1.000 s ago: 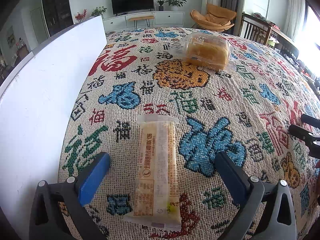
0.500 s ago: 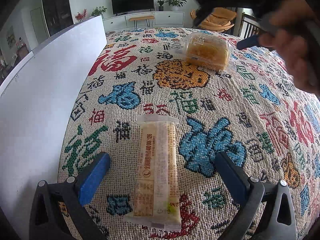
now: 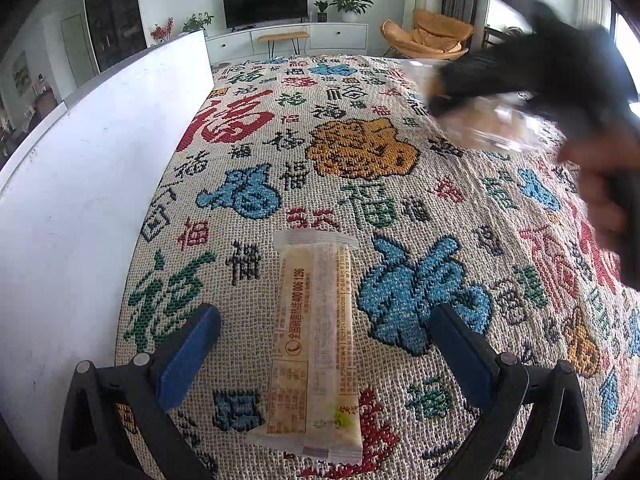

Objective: Organize snacks
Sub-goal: 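Grasp the clear bread bag with right gripper while left holds wafer pack, then lift the bread bag with right gripper while left holds wafer pack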

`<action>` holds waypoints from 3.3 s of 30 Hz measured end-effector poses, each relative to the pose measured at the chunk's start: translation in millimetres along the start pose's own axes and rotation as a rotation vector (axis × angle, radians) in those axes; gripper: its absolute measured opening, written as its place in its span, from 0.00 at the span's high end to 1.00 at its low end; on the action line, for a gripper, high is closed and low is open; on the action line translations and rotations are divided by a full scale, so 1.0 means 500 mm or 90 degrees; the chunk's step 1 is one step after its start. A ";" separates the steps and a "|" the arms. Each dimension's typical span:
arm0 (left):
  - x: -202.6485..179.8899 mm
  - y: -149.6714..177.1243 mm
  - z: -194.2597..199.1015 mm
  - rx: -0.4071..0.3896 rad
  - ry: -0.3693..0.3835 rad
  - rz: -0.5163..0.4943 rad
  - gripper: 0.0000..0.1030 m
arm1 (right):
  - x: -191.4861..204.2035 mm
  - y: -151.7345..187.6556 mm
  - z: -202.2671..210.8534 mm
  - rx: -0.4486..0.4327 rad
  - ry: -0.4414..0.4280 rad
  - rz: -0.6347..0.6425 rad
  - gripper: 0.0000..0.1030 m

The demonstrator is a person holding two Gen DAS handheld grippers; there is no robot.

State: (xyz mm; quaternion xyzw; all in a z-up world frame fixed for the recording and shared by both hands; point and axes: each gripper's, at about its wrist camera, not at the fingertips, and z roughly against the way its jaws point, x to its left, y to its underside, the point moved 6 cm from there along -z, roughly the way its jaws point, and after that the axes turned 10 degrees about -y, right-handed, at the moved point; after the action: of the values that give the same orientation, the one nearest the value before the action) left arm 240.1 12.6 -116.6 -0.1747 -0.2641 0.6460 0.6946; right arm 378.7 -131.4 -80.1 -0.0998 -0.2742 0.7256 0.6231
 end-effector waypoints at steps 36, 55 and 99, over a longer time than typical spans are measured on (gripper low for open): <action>0.001 0.000 -0.001 -0.001 -0.001 0.000 0.00 | -0.136 0.321 0.168 -0.060 0.021 0.033 0.08; 0.001 0.000 -0.001 -0.001 0.000 0.000 0.00 | -0.136 0.321 0.168 -0.060 0.021 0.033 0.08; 0.000 0.000 0.000 -0.002 0.000 0.001 0.00 | -0.136 0.320 0.166 -0.061 0.022 0.033 0.08</action>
State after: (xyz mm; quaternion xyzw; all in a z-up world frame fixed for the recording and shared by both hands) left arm 240.0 12.6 -116.6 -0.1756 -0.2648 0.6461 0.6940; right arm 216.2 -231.0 -108.1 -0.1489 -0.2953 0.7260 0.6029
